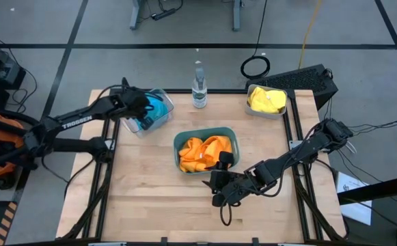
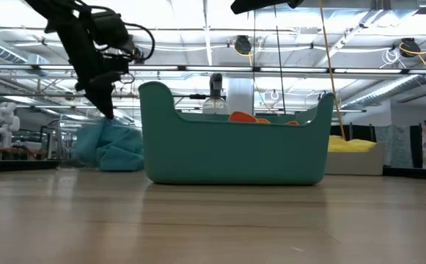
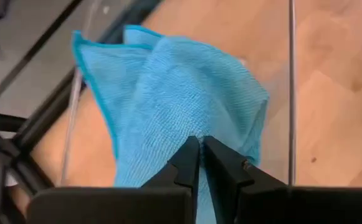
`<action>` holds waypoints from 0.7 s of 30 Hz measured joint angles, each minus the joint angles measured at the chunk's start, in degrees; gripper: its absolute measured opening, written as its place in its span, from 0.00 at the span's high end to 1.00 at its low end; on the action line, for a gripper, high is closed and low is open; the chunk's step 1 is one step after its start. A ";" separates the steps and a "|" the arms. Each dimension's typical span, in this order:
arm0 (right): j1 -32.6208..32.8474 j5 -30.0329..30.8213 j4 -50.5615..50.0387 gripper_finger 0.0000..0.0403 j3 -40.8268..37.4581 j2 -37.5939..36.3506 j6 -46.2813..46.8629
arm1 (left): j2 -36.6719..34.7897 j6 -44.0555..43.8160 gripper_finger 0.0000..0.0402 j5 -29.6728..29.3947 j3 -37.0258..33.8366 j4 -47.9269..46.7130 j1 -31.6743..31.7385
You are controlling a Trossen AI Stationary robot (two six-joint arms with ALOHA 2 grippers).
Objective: Sort microfiber towel by color & place in baskets
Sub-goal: Put the blue towel into the transparent bin
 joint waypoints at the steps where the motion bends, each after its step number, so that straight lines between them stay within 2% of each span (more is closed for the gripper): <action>1: 0.00 -0.01 0.00 0.48 -0.01 0.00 -0.01 | -0.67 0.00 0.91 -0.54 0.00 -0.11 -0.20; 8: 0.00 -0.01 0.30 0.48 -0.02 0.00 -0.03 | -3.77 3.22 0.70 -2.11 0.00 0.09 -0.54; 12: 0.00 -0.01 0.30 0.48 -0.02 -0.02 -0.83 | -3.33 4.77 0.61 -5.89 0.00 4.89 -0.10; 15: -0.07 -0.01 0.34 0.48 -0.02 -0.02 -1.08 | -1.23 6.64 0.60 -5.48 0.04 10.20 0.66; 21: 0.01 -0.01 0.34 0.48 -0.02 -0.04 -0.80 | 7.29 7.57 0.65 -5.42 0.00 10.56 4.56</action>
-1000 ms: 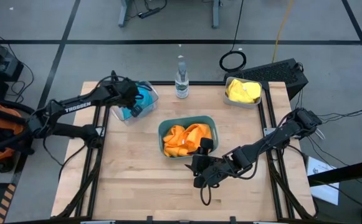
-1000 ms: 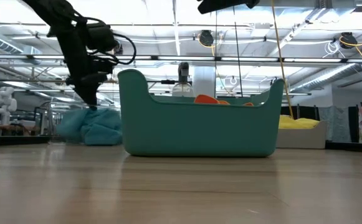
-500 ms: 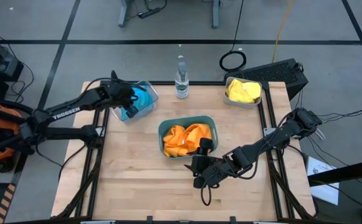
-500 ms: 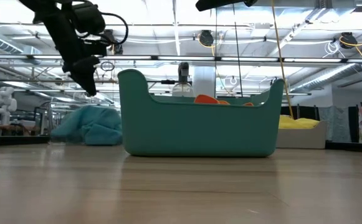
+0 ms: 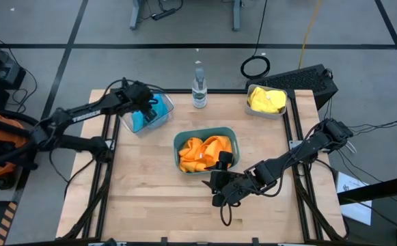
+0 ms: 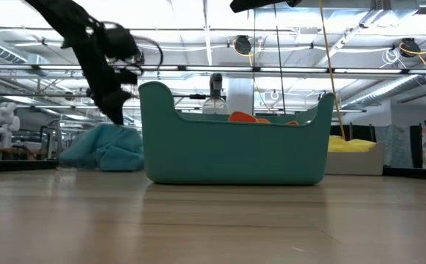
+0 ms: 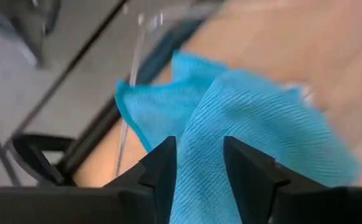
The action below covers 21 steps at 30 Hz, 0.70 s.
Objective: Sort microfiber towel by color & place in baskets
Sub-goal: Put the blue towel into the transparent bin
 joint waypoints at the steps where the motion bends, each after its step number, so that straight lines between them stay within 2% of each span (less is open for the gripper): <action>1: 0.03 0.00 -0.02 0.48 0.00 0.00 0.00 | 1.73 -0.04 0.67 0.00 0.00 0.03 0.65; 5: 0.03 -0.02 -0.08 0.48 0.00 0.00 0.00 | 8.10 -1.57 0.73 0.19 0.00 0.06 2.41; 7: 0.03 -0.02 -0.08 0.48 -0.02 0.00 -0.13 | 10.55 -2.09 0.75 2.21 0.13 0.31 2.61; 11: 0.03 -0.02 -0.13 0.48 -0.02 0.00 -0.26 | 12.33 -1.96 0.80 2.48 0.11 0.25 2.52; 21: 0.03 -0.02 -0.17 0.48 -0.04 -0.02 -0.28 | 1.71 -4.28 0.88 2.76 1.74 -3.36 0.08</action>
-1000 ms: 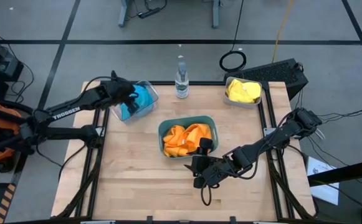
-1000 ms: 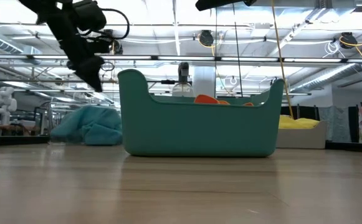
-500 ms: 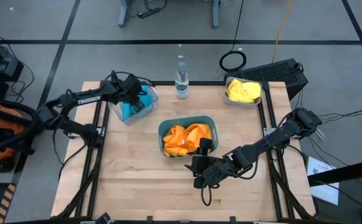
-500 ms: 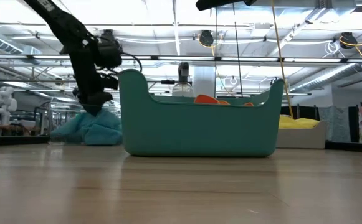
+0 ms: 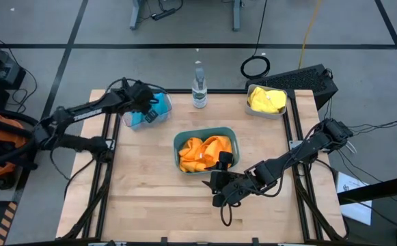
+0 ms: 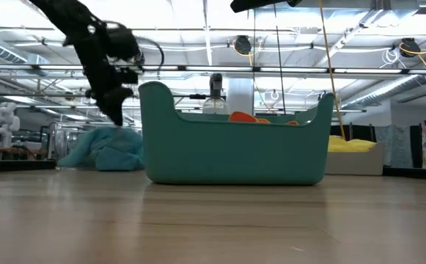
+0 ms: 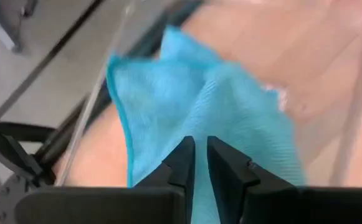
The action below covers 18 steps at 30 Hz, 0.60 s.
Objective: Sort microfiber towel by color & place in baskets
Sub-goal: Put the blue towel into the transparent bin
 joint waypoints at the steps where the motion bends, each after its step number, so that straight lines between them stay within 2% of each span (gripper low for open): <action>1: 0.00 0.00 0.02 0.48 0.00 -0.01 0.00 | -1.50 -0.21 0.88 0.01 0.03 -0.07 -0.23; 12: 0.00 0.00 0.00 0.48 0.00 -0.02 -0.03 | -16.67 -1.65 0.88 0.22 0.01 -3.64 -1.08; 18: -0.06 0.00 0.06 0.48 0.00 -0.02 -0.24 | -18.62 0.62 0.88 -0.72 -0.80 0.82 -1.09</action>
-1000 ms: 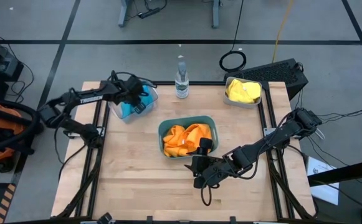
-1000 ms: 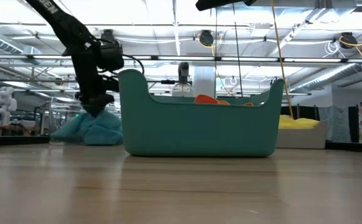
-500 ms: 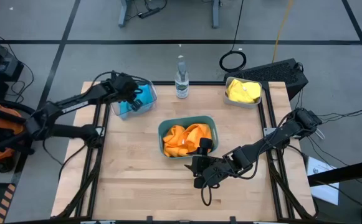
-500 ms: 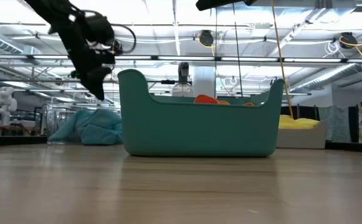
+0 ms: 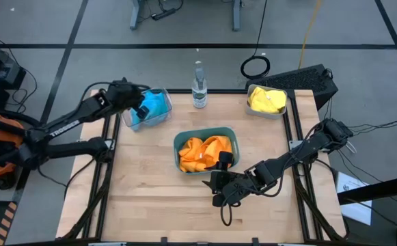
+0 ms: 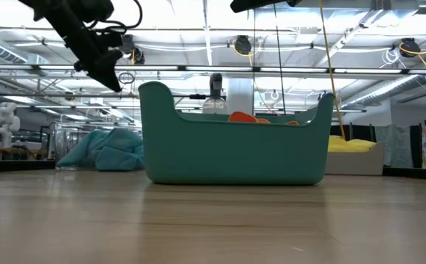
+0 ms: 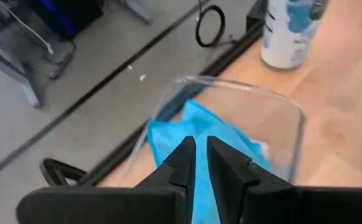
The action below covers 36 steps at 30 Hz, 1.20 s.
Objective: Sort microfiber towel by color & place in baskets
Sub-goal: Put the blue towel into the transparent bin, then return to Home Position
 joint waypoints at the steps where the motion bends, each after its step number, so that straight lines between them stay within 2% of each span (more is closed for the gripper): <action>1: 0.00 0.00 0.00 0.48 0.00 0.00 0.00 | 0.46 0.82 0.88 -0.33 -0.55 1.62 0.28; 9: 0.00 0.00 0.03 0.48 0.00 0.00 0.07 | 11.54 2.72 0.88 -0.43 -4.68 12.07 4.36; 16: 0.00 0.00 -0.05 0.48 0.00 0.00 -0.14 | 23.58 2.26 0.88 -0.24 -4.99 14.61 7.95; 20: 0.00 0.00 -0.06 0.48 0.00 0.00 -0.17 | 27.57 2.11 0.88 2.47 -4.99 14.52 8.48; 26: 0.00 -0.02 -0.06 0.48 0.00 0.00 -0.17 | 27.61 0.68 0.88 2.65 -4.99 14.33 8.41; 36: 0.00 -0.02 -0.08 0.48 0.00 0.00 -0.20 | 21.74 0.54 0.88 2.65 -4.96 11.20 8.36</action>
